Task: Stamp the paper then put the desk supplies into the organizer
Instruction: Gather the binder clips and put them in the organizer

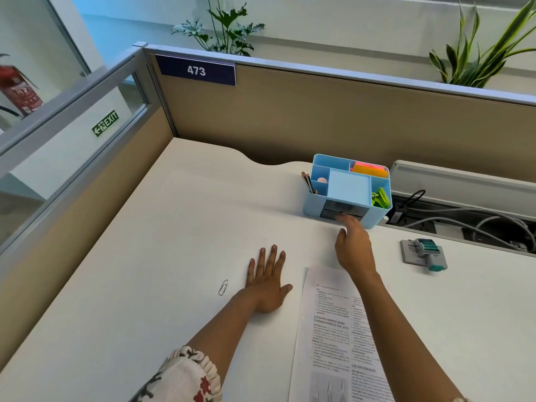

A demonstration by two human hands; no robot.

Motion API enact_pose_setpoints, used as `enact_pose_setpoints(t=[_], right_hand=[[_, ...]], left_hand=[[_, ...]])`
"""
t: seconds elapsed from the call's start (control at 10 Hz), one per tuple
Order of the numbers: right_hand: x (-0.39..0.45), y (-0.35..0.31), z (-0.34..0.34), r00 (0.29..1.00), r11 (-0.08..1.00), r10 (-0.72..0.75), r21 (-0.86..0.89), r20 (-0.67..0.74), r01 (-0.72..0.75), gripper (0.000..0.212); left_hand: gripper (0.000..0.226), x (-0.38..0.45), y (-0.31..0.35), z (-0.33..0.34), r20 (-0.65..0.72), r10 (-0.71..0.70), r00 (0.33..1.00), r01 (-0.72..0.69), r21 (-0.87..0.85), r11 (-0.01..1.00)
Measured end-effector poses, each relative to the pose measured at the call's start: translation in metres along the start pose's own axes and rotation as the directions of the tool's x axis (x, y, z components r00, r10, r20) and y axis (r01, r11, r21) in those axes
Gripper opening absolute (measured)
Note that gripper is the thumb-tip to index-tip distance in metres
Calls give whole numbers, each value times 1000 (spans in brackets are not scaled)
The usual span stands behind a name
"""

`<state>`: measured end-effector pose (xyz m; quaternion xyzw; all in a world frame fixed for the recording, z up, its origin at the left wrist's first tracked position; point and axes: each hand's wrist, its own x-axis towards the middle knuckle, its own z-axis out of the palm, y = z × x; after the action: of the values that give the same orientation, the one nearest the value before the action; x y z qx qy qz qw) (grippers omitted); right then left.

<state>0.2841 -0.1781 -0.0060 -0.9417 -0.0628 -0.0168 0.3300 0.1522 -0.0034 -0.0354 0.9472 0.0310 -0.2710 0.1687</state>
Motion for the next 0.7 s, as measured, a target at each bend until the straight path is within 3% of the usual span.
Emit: enact_pose_setpoints(t=[0.3, 0.7], right_hand=[[-6, 11, 13, 997, 985, 73, -158, 23, -68, 65], [-18, 14, 10, 1000, 981, 21, -191, -6, -21, 53]], left_hand=[[75, 0, -1, 1, 1, 2, 1000, -2, 2, 1000], [74, 1, -1, 1, 2, 3, 1000, -3, 5, 1000]])
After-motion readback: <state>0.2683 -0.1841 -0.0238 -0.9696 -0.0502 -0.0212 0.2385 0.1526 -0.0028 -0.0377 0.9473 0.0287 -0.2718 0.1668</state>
